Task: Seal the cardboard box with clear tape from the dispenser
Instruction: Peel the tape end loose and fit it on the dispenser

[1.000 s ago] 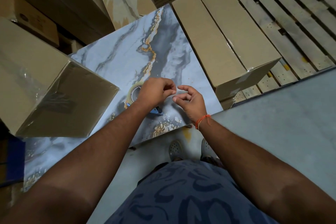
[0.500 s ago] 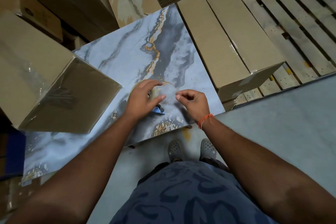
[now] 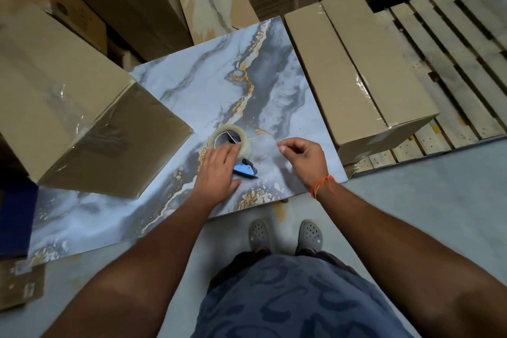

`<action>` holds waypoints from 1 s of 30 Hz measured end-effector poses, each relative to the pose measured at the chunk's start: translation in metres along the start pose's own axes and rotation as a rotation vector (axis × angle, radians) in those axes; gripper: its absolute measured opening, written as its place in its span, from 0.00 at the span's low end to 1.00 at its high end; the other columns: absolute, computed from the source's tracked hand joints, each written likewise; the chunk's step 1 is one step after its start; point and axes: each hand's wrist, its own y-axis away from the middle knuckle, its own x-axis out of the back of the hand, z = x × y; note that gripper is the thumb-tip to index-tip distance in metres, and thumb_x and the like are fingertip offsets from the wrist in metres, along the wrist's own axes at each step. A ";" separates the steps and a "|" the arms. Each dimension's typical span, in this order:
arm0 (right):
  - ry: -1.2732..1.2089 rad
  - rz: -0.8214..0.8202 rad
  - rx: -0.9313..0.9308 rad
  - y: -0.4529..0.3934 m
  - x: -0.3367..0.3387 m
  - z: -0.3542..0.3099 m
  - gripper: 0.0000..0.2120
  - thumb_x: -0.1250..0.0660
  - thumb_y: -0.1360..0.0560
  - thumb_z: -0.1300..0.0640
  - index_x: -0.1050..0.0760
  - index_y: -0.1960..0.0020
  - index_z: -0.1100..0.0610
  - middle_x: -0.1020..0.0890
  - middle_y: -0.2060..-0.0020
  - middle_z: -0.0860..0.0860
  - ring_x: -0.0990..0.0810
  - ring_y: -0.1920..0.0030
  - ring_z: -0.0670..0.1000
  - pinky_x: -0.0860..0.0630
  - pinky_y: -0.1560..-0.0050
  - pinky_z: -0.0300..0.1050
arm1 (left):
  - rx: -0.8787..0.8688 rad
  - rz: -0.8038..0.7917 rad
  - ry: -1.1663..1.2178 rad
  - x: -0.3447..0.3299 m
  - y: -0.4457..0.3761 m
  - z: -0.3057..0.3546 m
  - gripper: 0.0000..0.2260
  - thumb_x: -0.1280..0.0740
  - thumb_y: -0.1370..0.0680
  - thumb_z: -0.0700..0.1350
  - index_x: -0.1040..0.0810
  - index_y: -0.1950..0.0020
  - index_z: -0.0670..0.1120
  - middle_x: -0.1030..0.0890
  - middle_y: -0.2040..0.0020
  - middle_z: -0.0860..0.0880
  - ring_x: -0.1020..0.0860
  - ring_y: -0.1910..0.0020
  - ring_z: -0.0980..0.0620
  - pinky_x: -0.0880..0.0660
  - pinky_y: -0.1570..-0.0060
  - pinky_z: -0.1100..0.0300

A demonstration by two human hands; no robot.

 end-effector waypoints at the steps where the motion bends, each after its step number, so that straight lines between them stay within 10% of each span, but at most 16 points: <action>1: 0.017 0.012 0.007 0.000 0.000 -0.002 0.05 0.28 0.24 0.63 0.14 0.50 0.57 0.13 0.55 0.51 0.16 0.51 0.47 0.21 0.44 0.38 | -0.001 0.009 0.018 0.000 -0.004 -0.001 0.41 0.21 0.29 0.53 0.36 0.22 0.45 0.28 0.27 0.42 0.29 0.28 0.40 0.41 0.23 0.39; 8: 0.086 0.064 0.028 -0.006 0.004 -0.008 0.05 0.28 0.24 0.61 0.14 0.50 0.58 0.12 0.54 0.51 0.15 0.50 0.46 0.21 0.45 0.37 | -0.023 0.065 0.148 -0.002 -0.012 -0.010 0.12 0.29 0.22 0.51 0.23 0.41 0.50 0.17 0.41 0.50 0.19 0.39 0.46 0.45 0.25 0.35; 20: 0.073 0.046 0.137 -0.045 -0.013 -0.073 0.07 0.32 0.22 0.64 0.17 0.47 0.59 0.16 0.60 0.50 0.20 0.63 0.40 0.22 0.55 0.36 | 0.116 -0.070 0.831 0.052 -0.030 -0.043 0.10 0.38 0.20 0.55 0.30 0.43 0.53 0.22 0.62 0.58 0.27 0.63 0.56 0.31 0.58 0.56; 24: 0.108 0.035 0.130 -0.053 -0.028 -0.089 0.06 0.33 0.22 0.63 0.19 0.47 0.57 0.18 0.65 0.50 0.21 0.65 0.47 0.21 0.55 0.42 | 0.210 -0.154 1.001 0.052 -0.031 -0.049 0.07 0.41 0.17 0.55 0.29 0.40 0.57 0.21 0.55 0.42 0.25 0.59 0.52 0.31 0.56 0.54; 30: 0.117 0.075 0.080 -0.055 -0.038 -0.100 0.10 0.31 0.23 0.63 0.26 0.43 0.57 0.18 0.63 0.57 0.18 0.64 0.50 0.20 0.53 0.45 | 0.259 -0.009 1.005 0.039 -0.031 -0.032 0.17 0.45 0.16 0.59 0.33 0.28 0.60 0.23 0.35 0.49 0.22 0.39 0.51 0.26 0.37 0.49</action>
